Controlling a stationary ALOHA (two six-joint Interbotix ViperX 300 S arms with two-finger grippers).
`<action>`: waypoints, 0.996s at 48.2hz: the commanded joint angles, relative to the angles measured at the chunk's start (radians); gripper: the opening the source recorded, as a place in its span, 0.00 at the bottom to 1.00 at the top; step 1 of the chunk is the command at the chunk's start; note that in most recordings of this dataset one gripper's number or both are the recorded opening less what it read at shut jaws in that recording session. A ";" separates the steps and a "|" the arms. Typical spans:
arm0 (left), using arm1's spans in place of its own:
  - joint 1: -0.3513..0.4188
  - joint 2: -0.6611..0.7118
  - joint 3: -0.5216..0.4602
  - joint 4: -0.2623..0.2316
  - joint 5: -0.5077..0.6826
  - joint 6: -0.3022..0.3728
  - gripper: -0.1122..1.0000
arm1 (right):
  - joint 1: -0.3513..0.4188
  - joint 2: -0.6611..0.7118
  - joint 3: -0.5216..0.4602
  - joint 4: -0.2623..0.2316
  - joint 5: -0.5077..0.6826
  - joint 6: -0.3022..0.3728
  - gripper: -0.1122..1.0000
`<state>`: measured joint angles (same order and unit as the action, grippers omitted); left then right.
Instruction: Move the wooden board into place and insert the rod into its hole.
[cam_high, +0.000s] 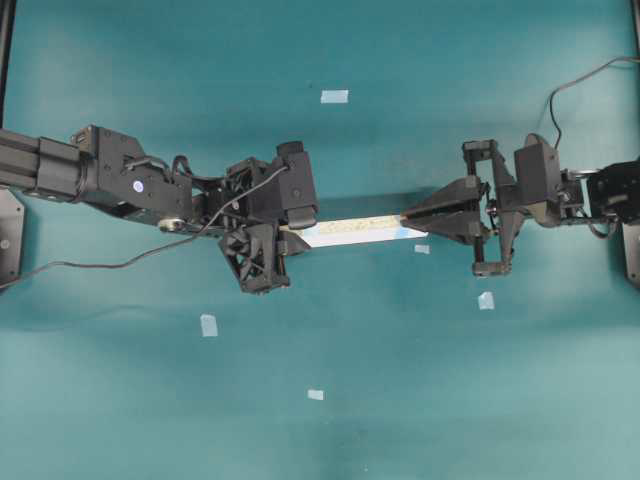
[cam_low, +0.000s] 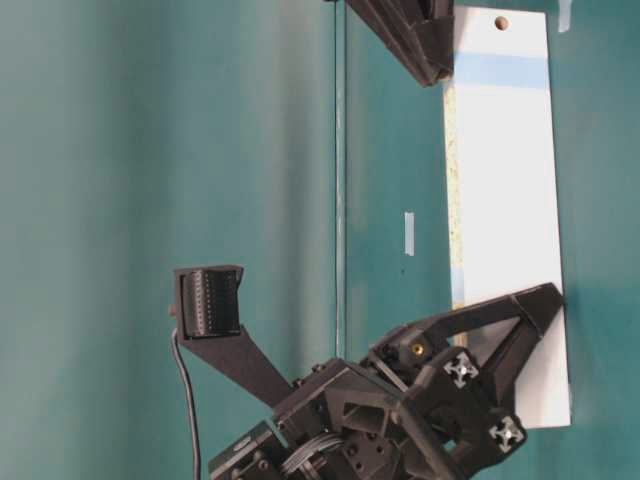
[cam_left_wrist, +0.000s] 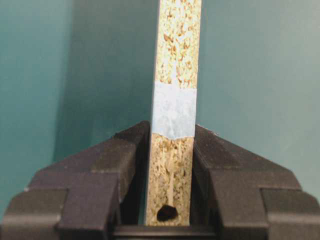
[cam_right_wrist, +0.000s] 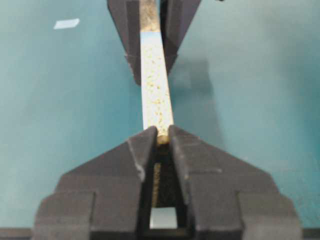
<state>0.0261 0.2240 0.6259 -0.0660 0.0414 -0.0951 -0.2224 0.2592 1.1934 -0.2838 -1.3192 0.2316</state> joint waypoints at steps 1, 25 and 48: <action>-0.002 -0.034 -0.006 0.000 -0.005 0.000 0.29 | -0.003 -0.011 0.012 0.002 -0.002 -0.002 0.19; -0.002 -0.037 -0.006 0.002 -0.003 0.000 0.29 | 0.029 -0.179 -0.048 -0.003 0.578 0.014 0.19; -0.003 -0.037 -0.006 0.002 -0.005 0.000 0.29 | 0.038 -0.207 -0.063 -0.006 0.683 0.017 0.31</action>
<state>0.0261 0.2224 0.6259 -0.0660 0.0414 -0.0951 -0.1841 0.0383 1.1275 -0.2930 -0.6811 0.2485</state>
